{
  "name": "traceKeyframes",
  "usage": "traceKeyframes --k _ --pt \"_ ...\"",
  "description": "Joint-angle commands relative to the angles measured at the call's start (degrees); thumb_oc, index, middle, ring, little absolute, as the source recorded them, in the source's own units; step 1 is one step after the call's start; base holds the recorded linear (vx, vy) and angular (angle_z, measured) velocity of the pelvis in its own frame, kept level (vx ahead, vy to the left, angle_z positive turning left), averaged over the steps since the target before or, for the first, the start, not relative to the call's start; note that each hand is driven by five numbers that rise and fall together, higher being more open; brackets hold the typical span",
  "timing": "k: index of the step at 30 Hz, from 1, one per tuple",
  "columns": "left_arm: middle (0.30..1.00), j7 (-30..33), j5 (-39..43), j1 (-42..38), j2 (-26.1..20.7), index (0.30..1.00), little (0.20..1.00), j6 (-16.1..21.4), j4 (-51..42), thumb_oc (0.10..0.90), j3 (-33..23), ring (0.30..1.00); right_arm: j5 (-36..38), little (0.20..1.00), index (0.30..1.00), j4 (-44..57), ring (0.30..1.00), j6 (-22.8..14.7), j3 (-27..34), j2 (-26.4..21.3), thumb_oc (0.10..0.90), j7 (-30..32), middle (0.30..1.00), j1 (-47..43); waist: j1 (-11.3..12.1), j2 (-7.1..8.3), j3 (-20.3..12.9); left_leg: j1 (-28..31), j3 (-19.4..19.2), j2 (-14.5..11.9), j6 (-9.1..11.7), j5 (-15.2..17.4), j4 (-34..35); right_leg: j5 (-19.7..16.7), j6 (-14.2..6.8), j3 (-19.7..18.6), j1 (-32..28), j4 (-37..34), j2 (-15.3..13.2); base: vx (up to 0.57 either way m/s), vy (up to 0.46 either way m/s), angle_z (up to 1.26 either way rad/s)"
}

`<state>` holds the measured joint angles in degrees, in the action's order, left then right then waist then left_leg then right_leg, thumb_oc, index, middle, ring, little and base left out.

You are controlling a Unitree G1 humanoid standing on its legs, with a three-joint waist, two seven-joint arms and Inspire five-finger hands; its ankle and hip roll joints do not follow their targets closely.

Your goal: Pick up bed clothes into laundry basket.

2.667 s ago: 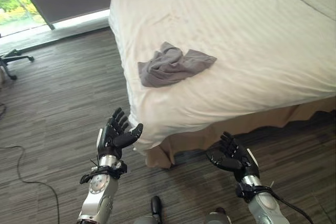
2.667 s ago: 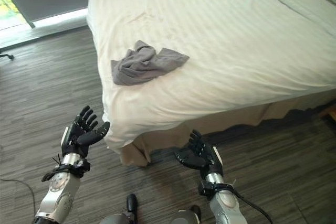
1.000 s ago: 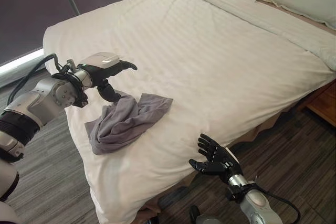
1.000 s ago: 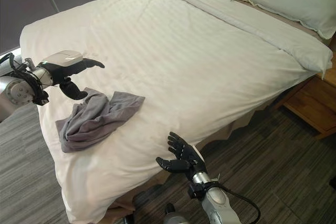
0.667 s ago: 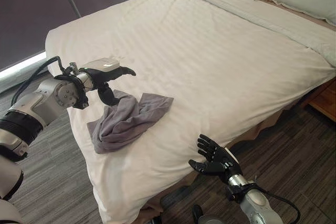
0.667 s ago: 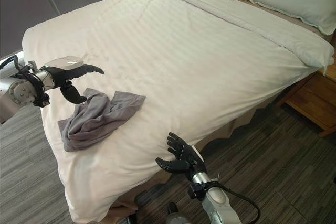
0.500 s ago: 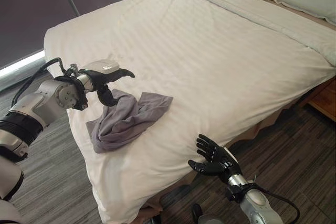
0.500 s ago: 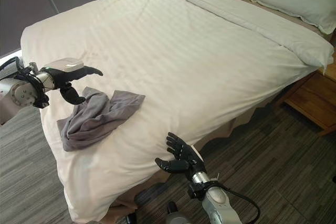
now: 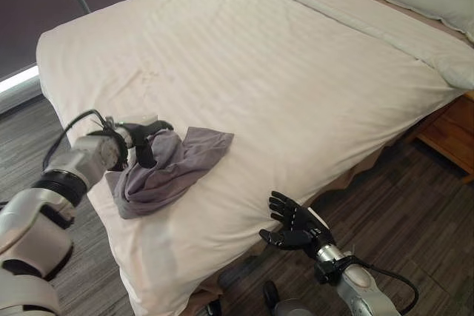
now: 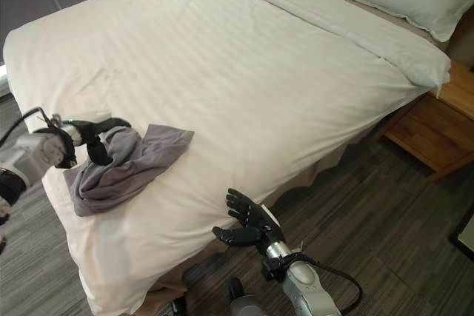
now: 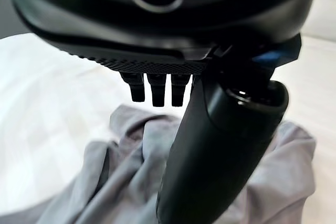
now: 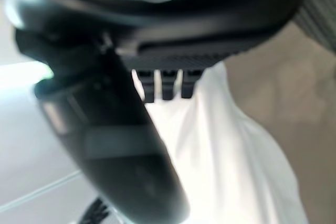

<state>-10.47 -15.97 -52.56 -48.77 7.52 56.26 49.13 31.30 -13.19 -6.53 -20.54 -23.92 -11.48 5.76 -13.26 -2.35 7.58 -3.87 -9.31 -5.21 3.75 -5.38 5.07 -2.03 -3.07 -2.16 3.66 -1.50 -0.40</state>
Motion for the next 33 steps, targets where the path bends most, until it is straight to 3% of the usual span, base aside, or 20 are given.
traceKeyframes --k 1,6,10,11,12,13,18,19,23,27,33 --pt "0.9 5.44 -0.7 -4.13 2.17 0.9 0.9 -1.62 10.41 0.8 -9.86 0.9 0.43 0.9 0.9 2.25 0.9 -0.84 -3.16 2.0 0.8 -3.48 0.9 -0.24 0.49 3.86 2.66 5.06 -2.77 -0.53 1.79 5.45 -0.37 -2.43 -6.69 -1.12 2.43 -3.21 -4.71 -0.06 -0.004 -0.15" --pt "0.9 7.66 -2.25 3.87 10.77 0.9 0.9 -4.59 18.86 0.8 -17.68 0.9 1.69 0.9 0.9 3.34 0.9 -0.48 -5.86 2.05 0.8 -3.3 0.9 -0.9 -0.68 4.99 3.86 4.19 -3.93 -0.97 2.18 4.95 -0.12 -2.71 -6.41 -2.48 4.12 -3.19 -4.13 -0.03 0.012 -0.15" --pt "0.9 7.29 -3.99 7.63 14.12 0.9 0.9 -5.01 20.36 0.8 -19.04 0.9 1.22 0.9 0.9 3.65 0.9 -0.1 -7.23 1.66 0.8 -3.97 0.9 -0.74 -0.89 4.89 4.02 3.92 -4.1 -0.98 2.29 4.98 -0.07 -2.6 -6.34 -2.87 4.41 -3.21 -4.17 0.01 0.018 -0.15" --pt "0.42 6.55 -3.46 9.57 15.73 0.42 0.42 -4.98 19.94 0.48 -19.66 0.42 0.68 0.9 0.9 3.04 0.9 0.15 -7.44 1.69 0.8 -3.93 0.9 -0.65 -0.96 4.63 3.8 4.09 -4.25 -0.95 2.28 5.21 -0.07 -2.46 -6.27 -2.91 4.14 -3.38 -4.17 0.03 0.007 -0.02" --pt "0.3 6.55 -3.47 9.63 15.75 0.3 0.3 -4.99 19.91 0.4 -19.69 0.3 0.67 0.9 0.9 3.04 0.9 0.14 -7.46 1.66 0.8 -3.93 0.9 -0.62 -0.97 4.6 3.77 4.11 -4.26 -0.95 2.28 5.23 -0.07 -2.45 -6.27 -2.92 4.12 -3.38 -4.16 0.09 0.015 -0.06" --pt "0.3 6.0 -1.89 10.57 15.52 0.3 0.3 -4.44 17.84 0.4 -20.38 0.3 -0.25 0.9 0.9 3.25 0.9 0.19 -7.27 1.01 0.8 -4.21 0.9 -0.42 -0.92 3.82 3.19 4.9 -4.37 -0.89 2.27 5.6 -0.07 -2.04 -6.21 -2.83 3.22 -3.5 -4.29 0.07 0.014 -0.05" --pt "0.3 7.8 1.57 9.59 11.57 0.3 0.3 -3.06 12.37 0.4 -21.34 0.3 -0.18 0.9 0.9 4.0 0.9 -0.23 -6.69 0.41 0.8 -4.25 0.9 -0.08 -0.48 2.84 2.46 5.7 -3.64 -0.6 2.24 5.9 -0.07 -1.37 -6.08 -1.95 1.72 -3.5 -4.65 0.03 -0.005 0.0" --pt "0.3 9.99 4.64 9.23 8.64 0.3 0.3 -1.75 3.26 0.4 -21.98 0.3 0.26 0.9 0.9 3.81 0.9 -0.65 -5.99 0.64 0.8 -3.8 0.9 0.11 0.52 2.33 2.14 5.84 -2.82 -0.36 2.14 5.84 -0.07 -1.07 -5.94 -1.1 1.0 -3.5 -4.89 0.02 -0.034 0.07" --pt "0.3 11.48 13.94 13.19 3.21 0.3 0.3 1.26 -15.2 0.4 -26.17 0.3 0.46 0.9 0.9 3.54 0.9 -1.21 -3.82 1.14 0.8 -3.24 0.9 0.89 2.6 1.87 1.63 6.01 -1.26 0.12 1.96 5.72 -0.07 -0.63 -5.7 0.62 -0.23 -3.5 -5.25 0.01 -0.037 0.21" --pt "0.3 12.18 26.79 18.34 2.12 0.3 0.3 4.98 -29.29 0.4 -31.42 0.3 -0.17 0.9 0.9 3.07 0.9 -1.48 -2.47 1.56 0.8 -2.64 0.9 1.51 3.58 1.64 0.65 6.43 -0.22 0.39 1.83 5.78 -0.07 -0.25 -5.58 1.56 -1.33 -3.5 -5.42 0.01 -0.024 0.21" --pt "0.3 12.32 37.71 24.24 0.78 0.3 0.3 10.19 -45.95 0.4 -37.42 0.3 -1.61 0.9 0.9 2.67 0.9 -1.75 -1.96 1.43 0.8 -2.14 0.9 1.89 3.96 1.61 -0.93 7.07 0.29 0.54 1.74 6.04 -0.07 -0.01 -5.48 1.84 -2.23 -3.5 -5.59 0.02 -0.002 0.11"
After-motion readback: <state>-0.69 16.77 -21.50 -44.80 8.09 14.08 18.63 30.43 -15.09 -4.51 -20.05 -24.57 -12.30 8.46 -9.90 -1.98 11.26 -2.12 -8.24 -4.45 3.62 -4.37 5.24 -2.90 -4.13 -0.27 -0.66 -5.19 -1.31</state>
